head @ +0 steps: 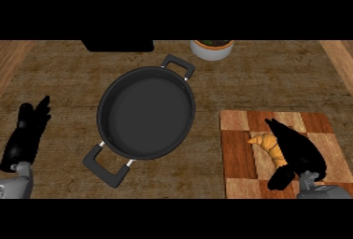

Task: Pick the croissant from the cutting board and place it in the pot

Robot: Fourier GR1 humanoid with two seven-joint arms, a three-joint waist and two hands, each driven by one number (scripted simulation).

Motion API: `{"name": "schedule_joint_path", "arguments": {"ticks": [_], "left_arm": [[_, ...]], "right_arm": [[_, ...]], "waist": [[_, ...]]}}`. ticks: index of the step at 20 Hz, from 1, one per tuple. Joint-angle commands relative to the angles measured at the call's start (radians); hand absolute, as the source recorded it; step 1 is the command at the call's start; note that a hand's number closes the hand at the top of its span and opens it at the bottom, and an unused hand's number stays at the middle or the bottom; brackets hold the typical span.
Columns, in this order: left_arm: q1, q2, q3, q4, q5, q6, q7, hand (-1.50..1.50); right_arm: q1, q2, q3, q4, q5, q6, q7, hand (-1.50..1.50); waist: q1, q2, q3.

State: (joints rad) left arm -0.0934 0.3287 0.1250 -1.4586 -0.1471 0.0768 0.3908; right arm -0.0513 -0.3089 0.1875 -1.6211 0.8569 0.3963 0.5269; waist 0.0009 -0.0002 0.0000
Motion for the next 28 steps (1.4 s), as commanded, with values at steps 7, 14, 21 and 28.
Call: {"name": "schedule_joint_path", "arguments": {"ticks": [7, 14, 21, 28], "left_arm": [[-0.006, -0.014, 0.065, 0.072, -0.018, -0.047, -0.09, 0.0], [0.018, -0.04, 0.031, -0.079, -0.048, -0.042, 0.057, 0.0], [0.029, -0.05, 0.051, 0.011, -0.061, -0.041, -0.056, 0.0], [0.018, -0.071, 0.034, -0.04, -0.083, -0.032, 0.031, 0.0]], "right_arm": [[-0.031, 0.059, -0.047, 0.12, 0.06, -0.036, -0.08, -1.5], [-0.052, 0.077, -0.032, 0.173, 0.1, -0.099, -0.159, 1.5], [-0.02, 0.032, -0.001, 0.103, 0.207, -0.173, -0.209, 1.5], [0.124, 0.074, 0.03, -0.143, 0.273, -0.153, -0.059, 1.5]], "waist": [[-0.001, 0.0, 0.0], [0.003, -0.001, 0.0], [-0.001, 0.0, 0.0], [-0.014, -0.003, -0.001]]}}
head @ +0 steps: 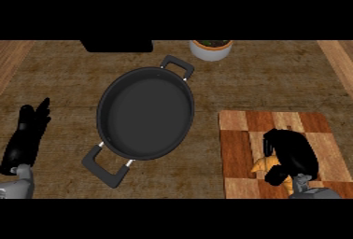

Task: Pick the croissant from the cutting board and place it in the pot

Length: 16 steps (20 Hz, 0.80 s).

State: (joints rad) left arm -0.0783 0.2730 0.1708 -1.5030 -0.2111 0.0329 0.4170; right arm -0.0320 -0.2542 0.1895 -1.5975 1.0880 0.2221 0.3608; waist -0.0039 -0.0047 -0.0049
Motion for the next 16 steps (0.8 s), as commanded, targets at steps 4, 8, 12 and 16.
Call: {"name": "schedule_joint_path", "arguments": {"ticks": [4, 8, 12, 16], "left_arm": [[0.041, -0.032, 0.001, 0.011, -0.015, 0.034, -0.053, 0.0], [-0.023, -0.011, 0.017, 0.031, -0.01, 0.027, -0.023, 0.0], [0.013, 0.017, 0.035, 0.03, 0.014, -0.015, -0.04, 0.0], [-0.007, 0.005, 0.023, 0.024, 0.007, -0.007, -0.017, 0.0]], "right_arm": [[0.341, 0.126, 0.146, -0.319, 0.146, -0.02, 0.289, 1.5], [0.372, 0.123, 0.24, -0.531, 0.309, 0.012, 0.427, 1.5], [0.444, 0.13, 0.362, -0.749, 0.411, -0.025, 0.468, 1.5], [0.34, 0.106, 0.436, -0.886, 0.524, -0.061, 0.442, 1.5]], "waist": [[-0.027, -0.004, 0.003], [-0.017, 0.0, 0.003], [-0.017, -0.004, 0.003], [-0.01, -0.006, 0.003]]}}
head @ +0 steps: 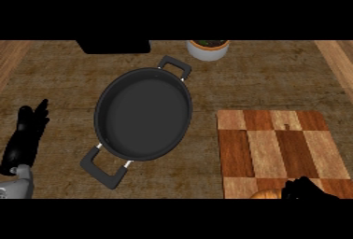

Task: Pick the croissant from the cutting board and place it in the pot

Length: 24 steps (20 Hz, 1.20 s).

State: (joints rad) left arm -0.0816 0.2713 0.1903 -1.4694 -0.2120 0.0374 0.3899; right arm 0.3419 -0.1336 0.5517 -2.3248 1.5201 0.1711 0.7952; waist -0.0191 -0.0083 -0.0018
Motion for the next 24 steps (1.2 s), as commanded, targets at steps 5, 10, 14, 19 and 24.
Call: {"name": "schedule_joint_path", "arguments": {"ticks": [5, 10, 14, 19, 24], "left_arm": [[-0.023, -0.015, -0.009, 0.002, -0.001, 0.004, 0.016, 0.0], [-0.014, -0.014, -0.025, 0.005, -0.023, 0.001, -0.012, 0.0], [0.009, -0.011, -0.02, -0.013, -0.017, -0.005, -0.026, 0.0], [-0.029, -0.011, -0.019, 0.05, -0.014, -0.014, -0.03, 0.0], [-0.102, 0.024, -0.002, 0.04, 0.009, -0.045, 0.017, 0.0]], "right_arm": [[-0.215, 0.077, 0.244, -0.235, 0.218, 0.013, 0.026, 1.5], [-0.491, 0.131, 0.317, -0.179, 0.281, 0.202, 0.156, 1.5], [-0.697, 0.132, 0.346, -0.087, 0.135, 0.269, 0.342, 1.5], [-0.814, 0.131, 0.231, 0.031, -0.071, 0.239, 0.396, 1.5], [-0.955, 0.132, 0.091, 0.206, -0.226, 0.183, 0.458, 1.5]], "waist": [[0.014, 0.0, -0.001], [0.023, 0.003, -0.002], [0.04, 0.004, -0.003], [0.048, 0.011, -0.003], [0.064, 0.014, -0.003]]}}
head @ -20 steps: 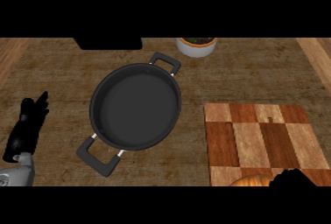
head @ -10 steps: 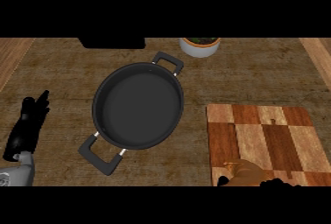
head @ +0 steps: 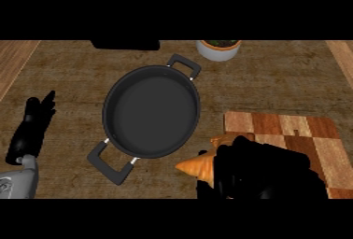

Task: Pick the croissant from the cutting board and place it in the pot

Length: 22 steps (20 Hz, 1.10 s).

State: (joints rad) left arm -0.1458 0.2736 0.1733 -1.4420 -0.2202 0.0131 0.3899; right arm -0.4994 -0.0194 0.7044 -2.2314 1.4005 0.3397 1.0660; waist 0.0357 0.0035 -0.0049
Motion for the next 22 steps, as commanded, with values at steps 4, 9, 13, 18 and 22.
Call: {"name": "schedule_joint_path", "arguments": {"ticks": [4, 9, 13, 18, 22], "left_arm": [[0.007, -0.015, -0.024, -0.015, -0.021, 0.008, -0.002, 0.0], [-0.027, 0.003, -0.003, -0.005, 0.001, -0.008, 0.008, 0.0], [-0.039, -0.023, -0.026, 0.017, -0.013, 0.003, 0.011, 0.0], [-0.051, -0.049, -0.038, 0.032, -0.035, 0.034, 0.015, 0.0], [-0.028, -0.044, -0.047, 0.005, -0.03, 0.015, -0.012, 0.0]], "right_arm": [[-0.231, 0.019, -0.143, 0.276, -0.253, -0.036, 0.213, 1.5], [-0.354, 0.019, -0.15, 0.522, -0.4, -0.167, 0.232, 1.5], [-0.375, 0.019, -0.204, 0.635, -0.505, -0.288, 0.239, 1.5], [-0.421, 0.019, -0.219, 0.802, -0.639, -0.435, 0.169, -1.5], [-0.399, 0.019, -0.181, 0.821, -0.658, -0.676, 0.122, -1.5]], "waist": [[0.015, 0.0, 0.002], [0.027, 0.002, 0.003], [0.028, 0.008, 0.003], [0.022, 0.01, 0.004], [0.041, 0.009, 0.004]]}}
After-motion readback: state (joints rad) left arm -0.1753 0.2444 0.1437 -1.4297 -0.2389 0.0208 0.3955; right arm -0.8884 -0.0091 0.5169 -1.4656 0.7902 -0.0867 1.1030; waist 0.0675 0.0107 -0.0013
